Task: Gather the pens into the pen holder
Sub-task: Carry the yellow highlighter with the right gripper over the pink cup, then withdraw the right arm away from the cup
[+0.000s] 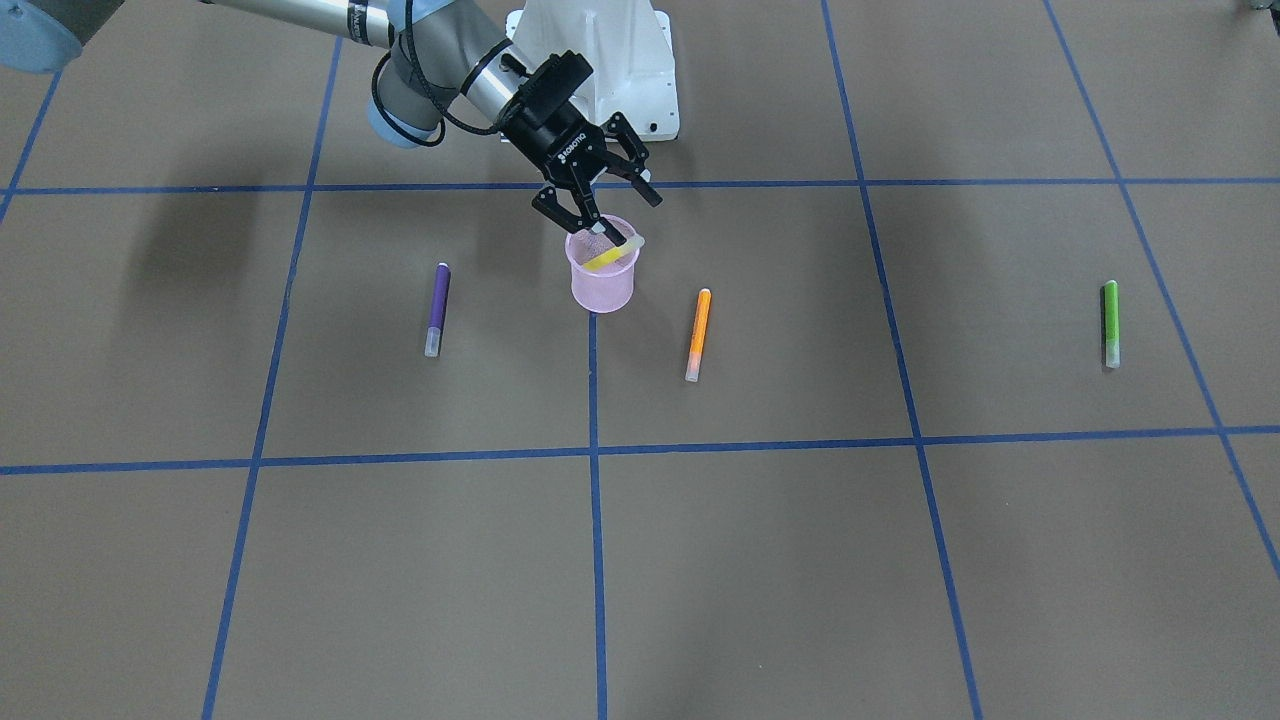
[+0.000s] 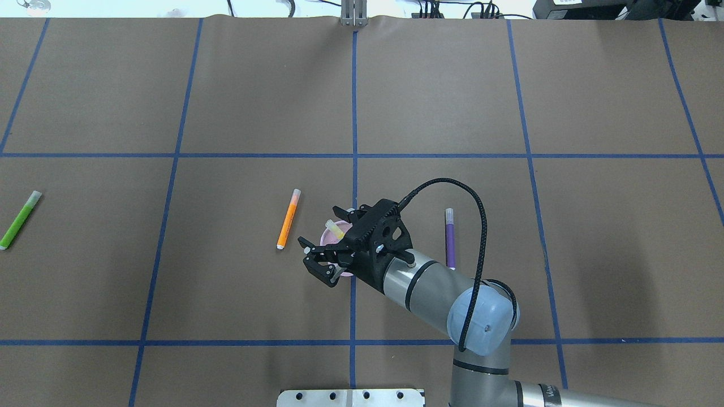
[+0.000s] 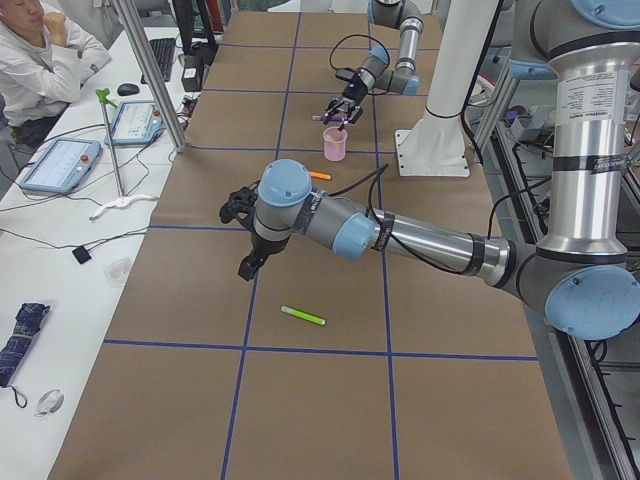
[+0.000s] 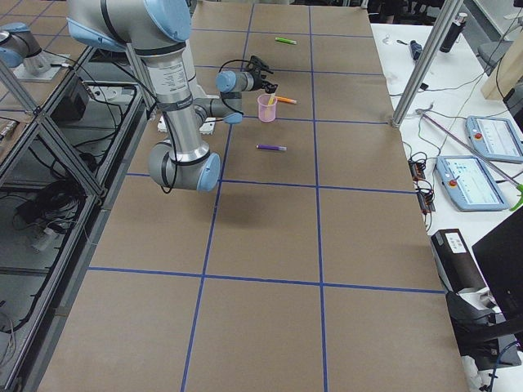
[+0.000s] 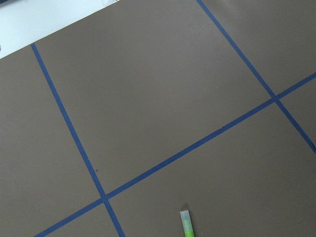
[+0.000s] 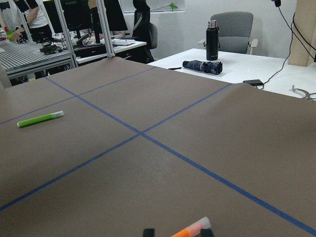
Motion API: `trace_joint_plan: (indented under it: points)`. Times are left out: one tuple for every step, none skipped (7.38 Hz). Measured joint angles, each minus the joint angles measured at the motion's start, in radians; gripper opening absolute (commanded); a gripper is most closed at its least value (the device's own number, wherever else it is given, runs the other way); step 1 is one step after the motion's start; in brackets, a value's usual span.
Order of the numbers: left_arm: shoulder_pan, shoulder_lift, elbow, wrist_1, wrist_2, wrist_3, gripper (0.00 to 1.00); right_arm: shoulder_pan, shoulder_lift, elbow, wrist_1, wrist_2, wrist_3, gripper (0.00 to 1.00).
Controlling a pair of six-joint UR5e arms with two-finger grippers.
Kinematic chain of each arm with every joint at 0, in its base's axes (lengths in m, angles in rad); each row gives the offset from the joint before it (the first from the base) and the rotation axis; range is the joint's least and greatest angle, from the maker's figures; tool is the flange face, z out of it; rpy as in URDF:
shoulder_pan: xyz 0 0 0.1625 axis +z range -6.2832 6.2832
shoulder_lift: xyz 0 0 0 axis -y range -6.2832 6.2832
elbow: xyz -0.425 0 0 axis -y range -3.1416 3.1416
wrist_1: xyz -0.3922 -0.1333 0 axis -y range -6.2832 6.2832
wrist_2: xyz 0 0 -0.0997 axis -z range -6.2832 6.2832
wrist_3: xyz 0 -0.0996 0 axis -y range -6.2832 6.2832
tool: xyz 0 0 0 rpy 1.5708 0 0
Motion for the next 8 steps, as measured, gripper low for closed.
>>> trace_joint_plan:
  points:
    - [0.000, 0.001, 0.029, -0.001, -0.001, -0.013, 1.00, 0.030, 0.002, 0.018, -0.065, 0.032, 0.096, 0.99]
    - [0.000, 0.002, 0.057, -0.002, -0.001, -0.046, 1.00, 0.091, 0.002, 0.055, -0.190, 0.114, 0.194, 0.99]
    - [0.000, 0.004, 0.072, -0.003, -0.001, -0.082, 1.00, 0.178, 0.001, 0.095, -0.350, 0.232, 0.270, 0.99]
    - [0.005, 0.009, 0.079, -0.005, -0.001, -0.115, 1.00, 0.286, 0.000, 0.123, -0.510, 0.371, 0.307, 0.99]
    - [0.028, 0.015, 0.083, -0.019, 0.001, -0.165, 1.00, 0.410, -0.004, 0.135, -0.659, 0.532, 0.314, 1.00]
    - [0.080, 0.020, 0.089, -0.054, 0.006, -0.242, 1.00, 0.534, -0.017, 0.138, -0.782, 0.680, 0.284, 1.00]
    - [0.139, 0.022, 0.108, -0.103, 0.012, -0.311, 1.00, 0.640, -0.048, 0.137, -0.870, 0.781, 0.200, 1.00]
    - [0.188, 0.022, 0.145, -0.164, 0.033, -0.352, 1.00, 0.734, -0.088, 0.134, -0.939, 0.842, 0.070, 1.00]
